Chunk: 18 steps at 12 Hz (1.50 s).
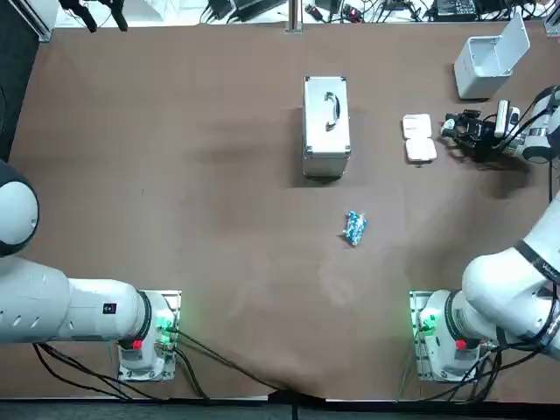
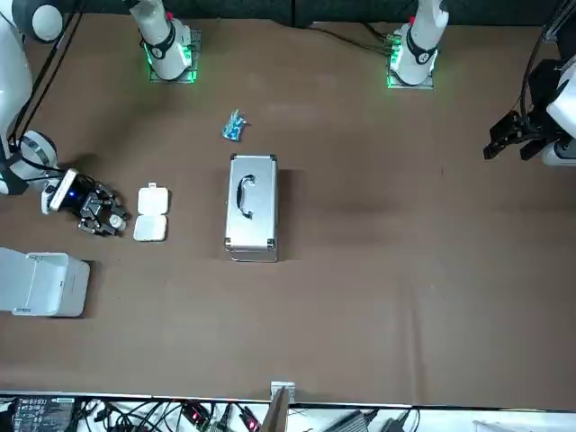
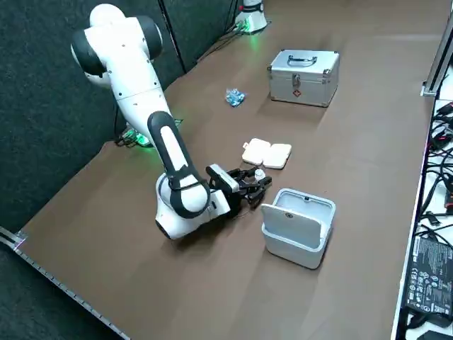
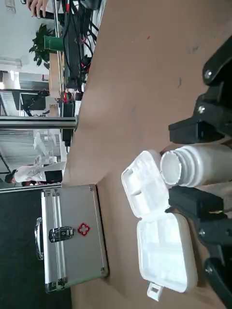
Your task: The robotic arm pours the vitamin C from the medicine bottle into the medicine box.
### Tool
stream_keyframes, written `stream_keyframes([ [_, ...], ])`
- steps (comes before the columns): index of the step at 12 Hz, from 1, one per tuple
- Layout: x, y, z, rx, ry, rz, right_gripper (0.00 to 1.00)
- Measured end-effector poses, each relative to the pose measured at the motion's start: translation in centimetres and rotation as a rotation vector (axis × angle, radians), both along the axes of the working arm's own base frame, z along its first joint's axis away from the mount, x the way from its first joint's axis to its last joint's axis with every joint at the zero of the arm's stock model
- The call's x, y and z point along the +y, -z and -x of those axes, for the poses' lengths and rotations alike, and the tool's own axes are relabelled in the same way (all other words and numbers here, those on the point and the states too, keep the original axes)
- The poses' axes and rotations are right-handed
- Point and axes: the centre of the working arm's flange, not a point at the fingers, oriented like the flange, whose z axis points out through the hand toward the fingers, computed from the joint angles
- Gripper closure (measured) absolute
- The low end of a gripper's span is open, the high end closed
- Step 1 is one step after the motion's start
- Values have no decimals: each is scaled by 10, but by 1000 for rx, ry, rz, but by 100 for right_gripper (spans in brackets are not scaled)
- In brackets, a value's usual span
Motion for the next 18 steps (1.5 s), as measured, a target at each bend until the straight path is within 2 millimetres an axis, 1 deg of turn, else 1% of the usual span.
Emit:
stream_keyframes([
  [1, 0, 0, 0, 0, -1, 0, 43],
  [2, 0, 0, 0, 0, -1, -1, 48],
  [3, 0, 0, 0, 0, -1, -1, 50],
  [5, 0, 0, 0, 1, -2, -1, 54],
  [6, 0, 0, 1, 2, -6, -1, 55],
  [7, 1, 0, 1, 3, -10, -1, 58],
  [10, 2, -1, 1, 6, -40, 6, 58],
  [12, 1, -6, -1, 10, -63, 31, 58],
  [13, 0, -10, -3, 24, -75, 48, 58],
  [15, -3, -25, -8, 52, -95, 90, 58],
  [18, -4, -60, -21, 69, -81, 179, 58],
])
